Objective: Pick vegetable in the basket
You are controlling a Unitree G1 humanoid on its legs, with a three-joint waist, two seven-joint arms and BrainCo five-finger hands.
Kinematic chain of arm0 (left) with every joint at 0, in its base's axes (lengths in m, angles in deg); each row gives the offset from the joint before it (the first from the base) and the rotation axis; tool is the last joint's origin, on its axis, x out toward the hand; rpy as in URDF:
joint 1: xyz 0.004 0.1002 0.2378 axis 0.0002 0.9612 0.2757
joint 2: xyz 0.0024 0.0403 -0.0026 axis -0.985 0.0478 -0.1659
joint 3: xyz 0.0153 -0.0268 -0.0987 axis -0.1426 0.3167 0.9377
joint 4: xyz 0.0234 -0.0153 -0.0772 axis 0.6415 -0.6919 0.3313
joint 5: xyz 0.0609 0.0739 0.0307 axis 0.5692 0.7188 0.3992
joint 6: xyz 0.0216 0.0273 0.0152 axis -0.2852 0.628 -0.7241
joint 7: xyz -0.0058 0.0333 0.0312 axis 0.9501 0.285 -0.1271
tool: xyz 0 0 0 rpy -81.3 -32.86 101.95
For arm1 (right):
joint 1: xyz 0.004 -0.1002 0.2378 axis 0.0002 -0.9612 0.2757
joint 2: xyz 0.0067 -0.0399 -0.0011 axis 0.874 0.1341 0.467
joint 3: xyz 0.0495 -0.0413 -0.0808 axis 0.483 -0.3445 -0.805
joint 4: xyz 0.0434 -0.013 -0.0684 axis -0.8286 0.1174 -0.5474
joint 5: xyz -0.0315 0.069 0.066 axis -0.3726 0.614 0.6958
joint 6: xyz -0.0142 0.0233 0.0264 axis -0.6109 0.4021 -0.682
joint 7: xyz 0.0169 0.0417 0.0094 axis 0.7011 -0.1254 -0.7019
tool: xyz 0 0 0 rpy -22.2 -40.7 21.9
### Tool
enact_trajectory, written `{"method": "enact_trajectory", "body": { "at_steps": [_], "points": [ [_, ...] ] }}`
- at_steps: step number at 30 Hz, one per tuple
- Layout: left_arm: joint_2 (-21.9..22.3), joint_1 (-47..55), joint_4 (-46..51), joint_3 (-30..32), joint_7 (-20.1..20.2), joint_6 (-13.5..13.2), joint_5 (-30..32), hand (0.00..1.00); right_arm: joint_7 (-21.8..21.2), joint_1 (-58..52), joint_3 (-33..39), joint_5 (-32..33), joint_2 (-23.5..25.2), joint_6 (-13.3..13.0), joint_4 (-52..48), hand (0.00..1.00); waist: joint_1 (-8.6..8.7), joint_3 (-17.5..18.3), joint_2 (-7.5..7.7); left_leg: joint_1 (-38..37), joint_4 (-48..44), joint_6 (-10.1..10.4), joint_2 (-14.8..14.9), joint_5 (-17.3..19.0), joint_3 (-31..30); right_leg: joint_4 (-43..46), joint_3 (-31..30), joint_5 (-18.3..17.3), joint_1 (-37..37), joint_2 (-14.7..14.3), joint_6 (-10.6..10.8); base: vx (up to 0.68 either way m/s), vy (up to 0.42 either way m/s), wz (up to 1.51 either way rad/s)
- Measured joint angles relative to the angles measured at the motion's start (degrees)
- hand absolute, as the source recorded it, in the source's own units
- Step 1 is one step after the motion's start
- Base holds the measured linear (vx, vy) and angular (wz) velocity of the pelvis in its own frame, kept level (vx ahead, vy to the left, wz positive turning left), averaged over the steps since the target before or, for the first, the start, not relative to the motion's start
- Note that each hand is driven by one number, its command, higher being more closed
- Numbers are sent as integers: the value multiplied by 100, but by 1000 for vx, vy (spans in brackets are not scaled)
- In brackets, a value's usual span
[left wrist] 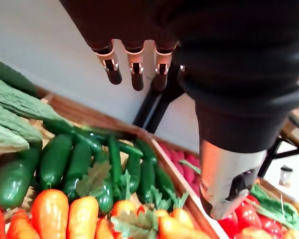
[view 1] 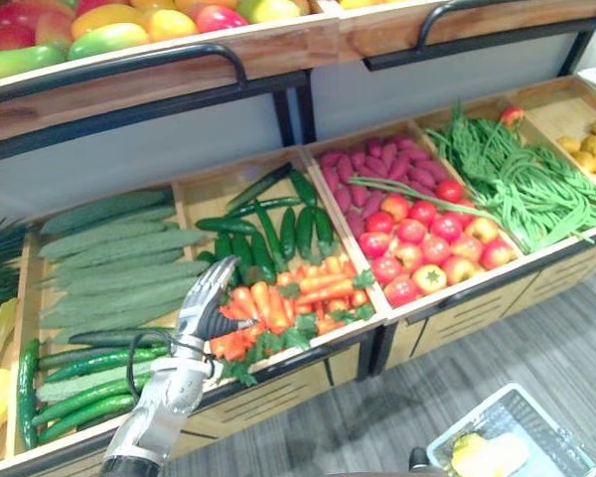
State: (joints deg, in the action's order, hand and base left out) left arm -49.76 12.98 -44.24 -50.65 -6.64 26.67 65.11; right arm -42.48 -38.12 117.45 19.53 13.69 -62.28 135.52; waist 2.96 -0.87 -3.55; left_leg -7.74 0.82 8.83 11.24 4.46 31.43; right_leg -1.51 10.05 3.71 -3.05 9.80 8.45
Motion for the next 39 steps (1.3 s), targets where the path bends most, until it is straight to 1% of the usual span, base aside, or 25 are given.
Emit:
{"method": "enact_trajectory", "body": {
  "at_steps": [3,8,9,12,18,20,22,23,24,25,27,30,38,39],
  "points": [
    [-99,-264,-384,-239,146,13,34,0,3,4,-90,-111,-42,-2,-41,100,0,-5,-38,-73,12,42,0,39,135,-4,-129,14,-23,-27,13,5,-18,-24],
    [-98,-648,-893,-575,167,79,216,0,5,30,-284,-197,-46,-13,-210,100,23,-85,-81,-81,12,62,-4,59,266,-17,-254,41,-113,-50,14,-4,-27,-14],
    [-78,-777,-976,-680,166,131,277,0,7,43,-292,-204,-47,-15,-225,100,16,-99,-89,-62,13,64,-4,60,287,-16,-286,41,-158,-57,15,-5,-48,-10],
    [-11,-975,-1129,-843,165,172,317,0,12,57,-303,-205,-48,-21,-232,100,15,-160,-124,-59,12,65,-4,60,302,-17,-290,41,-178,-57,15,-4,-29,-3],
    [135,-1297,-1379,-1081,166,178,313,0,32,118,-396,-204,-53,-22,-300,100,24,-232,-161,-47,12,67,-14,61,420,-1,-393,41,-290,-66,15,-23,-41,-10],
    [292,-1400,-1492,-1101,165,188,310,0,40,123,-429,-203,-53,-21,-343,100,26,-236,-166,-33,12,68,-15,61,437,17,-425,41,-340,-71,15,-29,-49,-8],
    [376,-1481,-1512,-1108,165,256,308,0,44,133,-506,-204,-50,-22,-411,100,52,-284,-171,-26,12,68,-16,61,447,39,-443,41,-370,-74,15,-36,-50,-6],
    [427,-1519,-1513,-1121,164,294,305,0,48,165,-507,-204,-50,-25,-418,100,95,-315,-175,-25,13,68,-18,61,445,41,-443,40,-372,-72,15,-43,-45,-1],
    [436,-1551,-1533,-1157,164,301,305,0,55,206,-508,-204,-51,-24,-419,100,141,-340,-175,-26,12,69,-18,61,446,42,-447,40,-375,-73,15,-53,-54,-1],
    [436,-1593,-1568,-1191,164,302,305,0,57,218,-509,-204,-50,-24,-423,100,153,-357,-175,-27,12,69,-18,62,447,43,-451,41,-377,-74,15,-47,-48,-3],
    [441,-1760,-1720,-1306,164,305,305,0,56,240,-509,-203,-47,-20,-423,100,155,-388,-177,-21,13,79,-17,68,463,57,-473,41,-410,-83,15,-57,-53,-8],
    [471,-1810,-1797,-1318,165,364,304,0,54,276,-508,-203,-46,-20,-422,100,168,-403,-174,-18,12,92,-26,77,560,78,-582,43,-497,-104,18,-40,-42,-15],
    [533,-2146,-2289,-1328,175,442,298,0,71,308,-506,-191,-44,-19,-408,100,182,-458,-169,58,12,94,-30,78,562,81,-629,45,-610,-115,18,-31,-47,-4],
    [533,-2147,-2309,-1326,175,500,297,0,91,324,-507,-191,-44,-19,-410,100,182,-474,-169,60,11,95,-30,78,576,82,-661,45,-636,-123,18,-30,-46,-10]
  ]
}}
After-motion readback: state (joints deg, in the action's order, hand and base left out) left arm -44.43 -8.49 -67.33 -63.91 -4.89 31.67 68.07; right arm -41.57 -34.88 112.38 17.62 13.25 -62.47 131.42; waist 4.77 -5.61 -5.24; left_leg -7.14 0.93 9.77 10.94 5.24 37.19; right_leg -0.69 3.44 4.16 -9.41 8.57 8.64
